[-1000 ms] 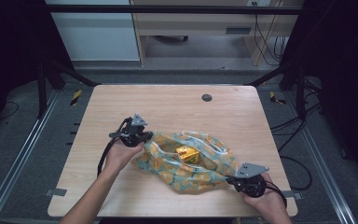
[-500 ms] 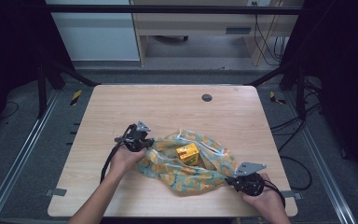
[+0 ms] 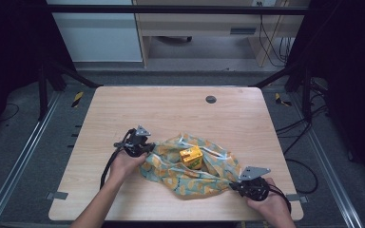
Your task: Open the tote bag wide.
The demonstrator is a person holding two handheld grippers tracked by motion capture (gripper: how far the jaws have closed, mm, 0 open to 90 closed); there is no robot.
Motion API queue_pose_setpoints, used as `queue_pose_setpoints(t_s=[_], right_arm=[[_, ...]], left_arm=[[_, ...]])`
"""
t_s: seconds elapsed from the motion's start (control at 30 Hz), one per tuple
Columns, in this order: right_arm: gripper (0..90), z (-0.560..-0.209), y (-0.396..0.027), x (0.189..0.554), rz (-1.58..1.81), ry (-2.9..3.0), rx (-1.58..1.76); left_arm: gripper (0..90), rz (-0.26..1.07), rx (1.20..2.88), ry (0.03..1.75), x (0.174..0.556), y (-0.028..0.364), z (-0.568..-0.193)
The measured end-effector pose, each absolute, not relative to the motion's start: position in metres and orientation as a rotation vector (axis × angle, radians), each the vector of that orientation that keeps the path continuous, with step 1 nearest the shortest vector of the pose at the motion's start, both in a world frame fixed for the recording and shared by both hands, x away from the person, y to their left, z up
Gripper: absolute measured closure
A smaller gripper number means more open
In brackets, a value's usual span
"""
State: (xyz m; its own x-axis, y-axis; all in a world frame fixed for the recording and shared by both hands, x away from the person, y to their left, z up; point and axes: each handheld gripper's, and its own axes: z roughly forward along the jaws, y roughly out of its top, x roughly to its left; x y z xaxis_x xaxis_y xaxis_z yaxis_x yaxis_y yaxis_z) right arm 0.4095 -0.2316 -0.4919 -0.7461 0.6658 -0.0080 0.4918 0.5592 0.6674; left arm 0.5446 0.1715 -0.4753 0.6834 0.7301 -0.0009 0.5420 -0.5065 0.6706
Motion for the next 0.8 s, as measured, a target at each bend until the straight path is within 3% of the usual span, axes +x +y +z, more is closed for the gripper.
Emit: queue_pose_setpoints(t_s=[0.8], right_arm=[[90.0,-0.4879,-0.2281,0.4042,0.945,2.519,0.923]], left_arm=[[86.9,0.438,2.238,0.948,0.5364,0.1778,-0.4735]])
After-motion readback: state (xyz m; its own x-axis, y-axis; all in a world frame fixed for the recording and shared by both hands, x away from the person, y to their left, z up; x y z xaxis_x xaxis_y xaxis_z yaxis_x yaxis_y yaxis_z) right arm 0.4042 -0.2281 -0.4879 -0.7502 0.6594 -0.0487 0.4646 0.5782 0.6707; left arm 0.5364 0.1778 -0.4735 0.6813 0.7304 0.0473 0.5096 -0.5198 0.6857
